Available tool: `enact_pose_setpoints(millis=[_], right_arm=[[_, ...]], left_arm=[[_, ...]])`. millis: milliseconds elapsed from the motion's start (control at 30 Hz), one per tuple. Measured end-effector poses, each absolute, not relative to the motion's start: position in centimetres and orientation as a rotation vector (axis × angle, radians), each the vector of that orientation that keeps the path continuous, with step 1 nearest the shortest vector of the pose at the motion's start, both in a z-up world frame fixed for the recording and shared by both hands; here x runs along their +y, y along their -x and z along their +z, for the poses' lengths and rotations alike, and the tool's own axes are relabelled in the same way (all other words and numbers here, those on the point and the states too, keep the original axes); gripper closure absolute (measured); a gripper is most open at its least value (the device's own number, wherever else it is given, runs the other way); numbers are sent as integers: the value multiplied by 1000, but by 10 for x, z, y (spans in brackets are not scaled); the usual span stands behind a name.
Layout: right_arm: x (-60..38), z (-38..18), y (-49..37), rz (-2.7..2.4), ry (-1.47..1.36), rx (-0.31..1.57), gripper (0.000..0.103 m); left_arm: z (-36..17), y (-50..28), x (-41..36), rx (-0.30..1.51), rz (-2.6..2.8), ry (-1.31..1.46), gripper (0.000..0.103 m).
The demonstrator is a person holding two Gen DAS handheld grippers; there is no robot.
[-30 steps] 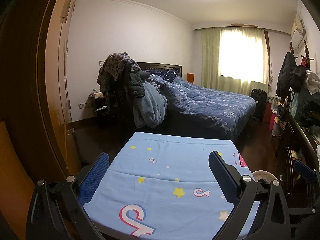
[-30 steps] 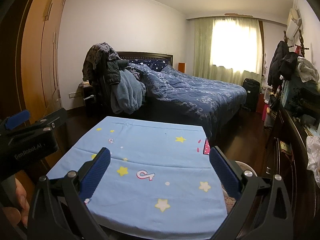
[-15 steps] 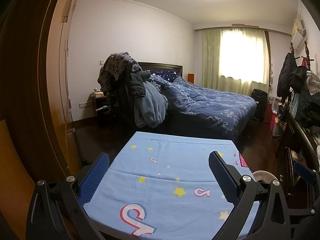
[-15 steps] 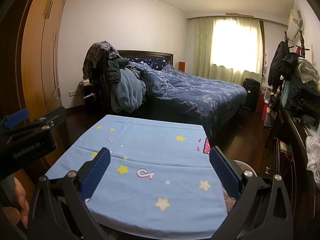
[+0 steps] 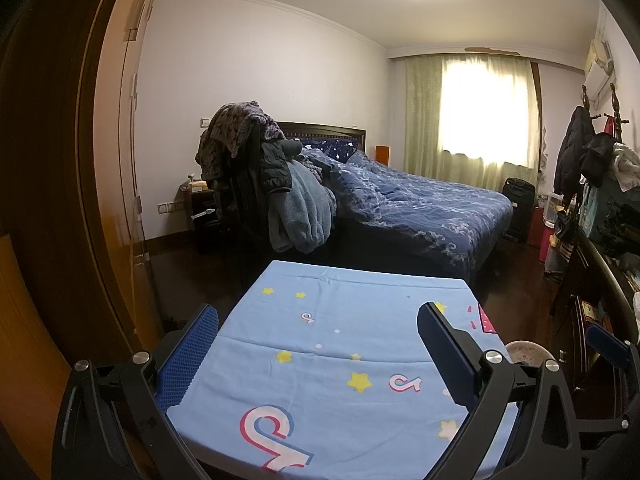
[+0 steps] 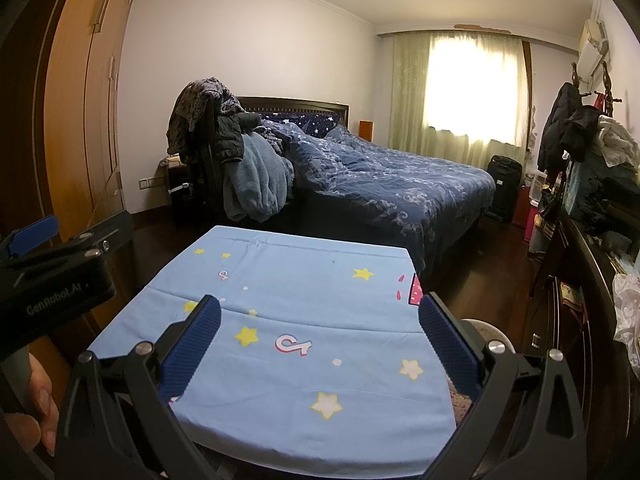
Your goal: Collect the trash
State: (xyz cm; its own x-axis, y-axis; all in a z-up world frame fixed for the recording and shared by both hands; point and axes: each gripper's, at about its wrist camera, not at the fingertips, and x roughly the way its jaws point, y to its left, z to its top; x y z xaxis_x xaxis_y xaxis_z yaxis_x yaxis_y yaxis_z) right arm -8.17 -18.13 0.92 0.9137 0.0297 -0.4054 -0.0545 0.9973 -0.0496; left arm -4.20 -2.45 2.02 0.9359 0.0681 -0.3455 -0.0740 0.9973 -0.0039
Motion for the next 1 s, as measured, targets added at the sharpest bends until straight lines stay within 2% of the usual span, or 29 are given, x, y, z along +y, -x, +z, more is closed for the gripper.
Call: enact_pose_setpoints(millis=[1000], right_arm=[[-187,-4,64,58,67,474,3]], left_arm=[[3,27,-34,373,55,31,4]])
